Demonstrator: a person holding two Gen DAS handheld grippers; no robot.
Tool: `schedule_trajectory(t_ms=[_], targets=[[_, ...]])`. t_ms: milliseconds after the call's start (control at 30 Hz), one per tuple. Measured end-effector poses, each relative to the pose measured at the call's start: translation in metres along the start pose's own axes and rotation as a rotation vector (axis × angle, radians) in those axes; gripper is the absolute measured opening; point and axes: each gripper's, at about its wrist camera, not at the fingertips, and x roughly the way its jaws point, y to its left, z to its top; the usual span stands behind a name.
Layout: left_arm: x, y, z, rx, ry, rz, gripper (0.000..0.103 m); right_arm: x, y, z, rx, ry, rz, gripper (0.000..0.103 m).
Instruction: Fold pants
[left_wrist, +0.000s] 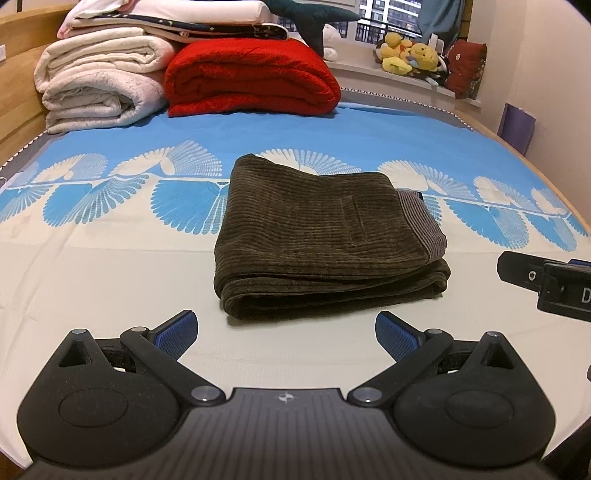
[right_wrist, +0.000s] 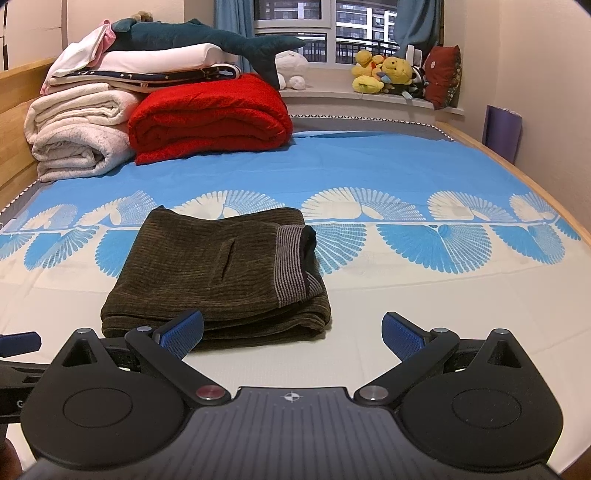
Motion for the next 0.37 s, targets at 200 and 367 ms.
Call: schedule_trajectory(t_ms=[200, 367], targets=[[0.0000, 0.0010, -0.0002, 0.004, -0.004, -0.017, 0.103, -0.0005, 0.0004, 0.0000, 0.006, -0.013, -0.010, 0.102], [-0.0006, 0.0032, 0.0009, -0.007, -0.006, -0.033, 0.103, -0.0056, -0.0021, 0.0036, 0.041, -0.027, -0.017, 0.102]])
